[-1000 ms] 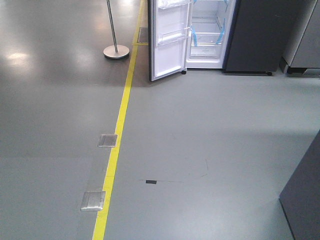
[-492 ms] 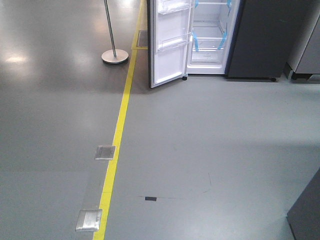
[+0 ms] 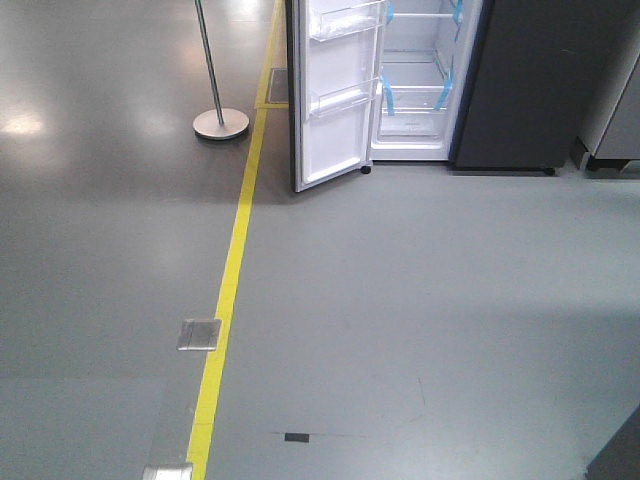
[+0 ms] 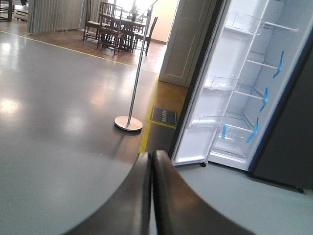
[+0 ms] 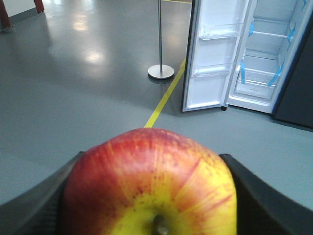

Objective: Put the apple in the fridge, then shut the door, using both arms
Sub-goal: 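Drive forward toward the open fridge holding the apple in right gripper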

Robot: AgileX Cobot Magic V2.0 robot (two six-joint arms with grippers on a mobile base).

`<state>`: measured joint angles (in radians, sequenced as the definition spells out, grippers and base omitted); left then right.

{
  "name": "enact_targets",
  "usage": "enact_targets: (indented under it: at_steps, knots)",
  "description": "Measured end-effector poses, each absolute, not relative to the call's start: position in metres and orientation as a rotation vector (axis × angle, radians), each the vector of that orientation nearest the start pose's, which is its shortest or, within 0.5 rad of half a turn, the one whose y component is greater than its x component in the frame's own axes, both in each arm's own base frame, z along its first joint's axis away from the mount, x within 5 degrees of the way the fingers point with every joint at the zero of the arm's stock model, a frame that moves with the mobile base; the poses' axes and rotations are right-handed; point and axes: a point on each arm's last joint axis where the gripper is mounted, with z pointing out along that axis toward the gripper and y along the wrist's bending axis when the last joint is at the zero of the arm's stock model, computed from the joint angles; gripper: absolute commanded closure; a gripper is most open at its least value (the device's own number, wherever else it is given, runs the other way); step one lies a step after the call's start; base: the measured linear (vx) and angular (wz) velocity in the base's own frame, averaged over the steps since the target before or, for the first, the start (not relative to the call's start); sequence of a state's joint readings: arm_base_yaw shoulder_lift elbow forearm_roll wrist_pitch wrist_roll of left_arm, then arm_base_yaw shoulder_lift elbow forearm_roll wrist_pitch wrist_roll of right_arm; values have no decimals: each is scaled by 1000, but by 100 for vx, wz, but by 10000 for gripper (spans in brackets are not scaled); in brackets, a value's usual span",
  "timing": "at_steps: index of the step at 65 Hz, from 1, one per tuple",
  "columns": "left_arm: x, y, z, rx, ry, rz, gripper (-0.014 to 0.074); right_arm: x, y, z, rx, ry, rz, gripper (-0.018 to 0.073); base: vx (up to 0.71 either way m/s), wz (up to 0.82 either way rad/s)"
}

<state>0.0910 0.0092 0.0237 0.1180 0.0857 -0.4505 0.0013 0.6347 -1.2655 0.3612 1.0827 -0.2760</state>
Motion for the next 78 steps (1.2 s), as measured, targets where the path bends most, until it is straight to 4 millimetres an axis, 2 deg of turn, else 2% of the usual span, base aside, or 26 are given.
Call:
enact_targets:
  at_steps: [78]
  knots:
    - [58,6,197,-345,1567,-180,603,51,29,474,-310,1872,235,458,24,-2]
